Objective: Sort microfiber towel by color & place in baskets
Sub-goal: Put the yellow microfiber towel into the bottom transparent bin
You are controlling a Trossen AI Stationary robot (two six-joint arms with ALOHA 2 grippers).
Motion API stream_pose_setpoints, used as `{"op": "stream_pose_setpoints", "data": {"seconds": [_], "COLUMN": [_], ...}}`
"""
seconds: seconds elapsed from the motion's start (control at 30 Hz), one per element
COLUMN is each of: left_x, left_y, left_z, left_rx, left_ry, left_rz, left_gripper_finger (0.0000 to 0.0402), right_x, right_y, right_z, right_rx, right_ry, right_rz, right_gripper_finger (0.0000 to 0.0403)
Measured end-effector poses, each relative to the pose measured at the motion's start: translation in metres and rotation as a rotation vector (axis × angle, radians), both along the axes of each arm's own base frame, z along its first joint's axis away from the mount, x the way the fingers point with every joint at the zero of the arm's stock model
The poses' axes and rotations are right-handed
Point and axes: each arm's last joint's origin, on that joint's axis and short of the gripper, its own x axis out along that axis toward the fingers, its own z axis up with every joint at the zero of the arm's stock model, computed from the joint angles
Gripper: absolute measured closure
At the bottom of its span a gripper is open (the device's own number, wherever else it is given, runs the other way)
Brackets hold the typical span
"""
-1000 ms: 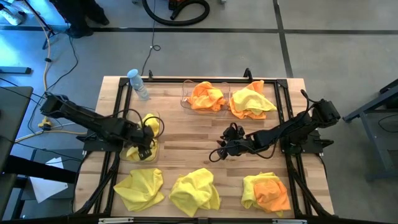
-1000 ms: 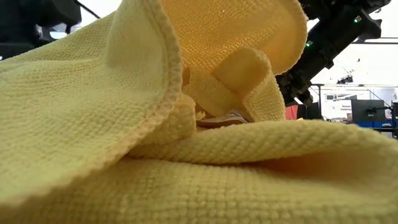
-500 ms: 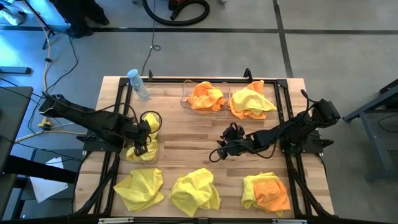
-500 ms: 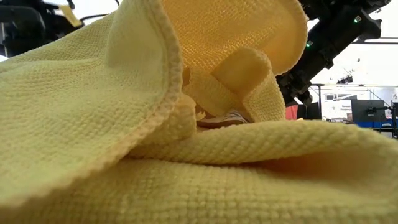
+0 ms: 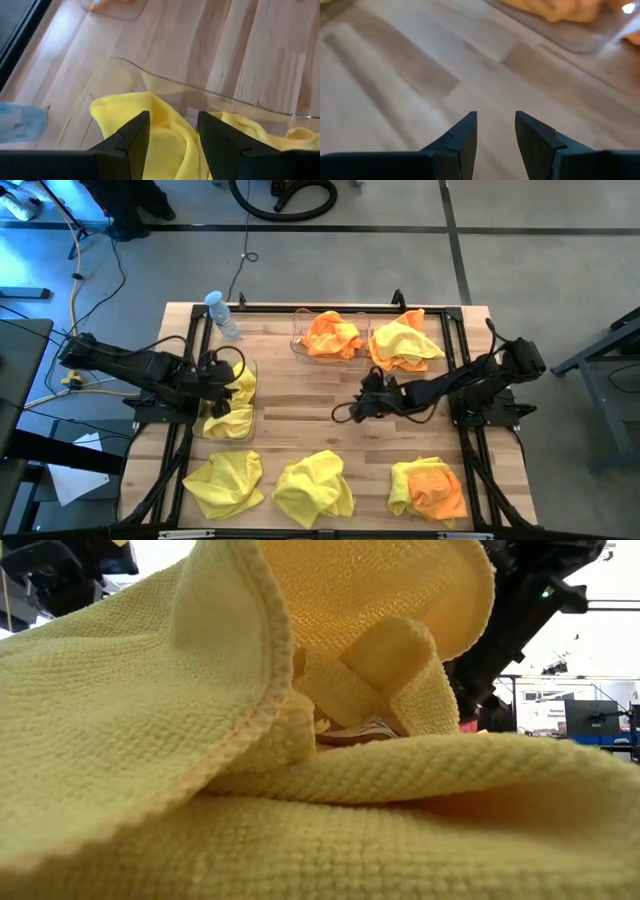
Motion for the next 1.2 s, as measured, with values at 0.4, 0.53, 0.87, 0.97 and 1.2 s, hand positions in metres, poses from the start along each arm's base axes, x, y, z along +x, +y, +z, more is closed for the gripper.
{"op": "stream_pose_setpoints", "data": {"seconds": [0.4,0.53,0.87,0.97,1.2], "left_x": [0.004,0.004,0.007,0.007,0.008], "left_y": [-0.001,-0.001,-0.002,-0.002,-0.002], "left_z": [0.005,0.005,0.007,0.007,0.007], "left_rx": [-0.043,-0.043,-0.032,-0.031,-0.034], "left_ry": [-0.098,-0.098,-0.13,-0.132,-0.138], "left_rz": [0.043,0.043,0.011,0.009,0.018], "left_gripper_finger": [0.0245,0.0245,0.0245,0.0245,0.0245], "right_x": [-0.023,-0.044,-0.081,-0.088,-0.105], "right_y": [-0.054,-0.069,-0.116,-0.133,-0.173], "right_z": [0.029,0.047,0.069,0.066,0.045], "right_rx": [-0.082,-0.123,-0.232,-0.211,-0.008], "right_ry": [0.131,0.178,0.264,0.289,0.355], "right_rz": [-0.008,-0.058,-0.257,-0.338,-0.434], "right_gripper_finger": [0.0274,0.0274,0.0201,0.0178,0.0167]}}
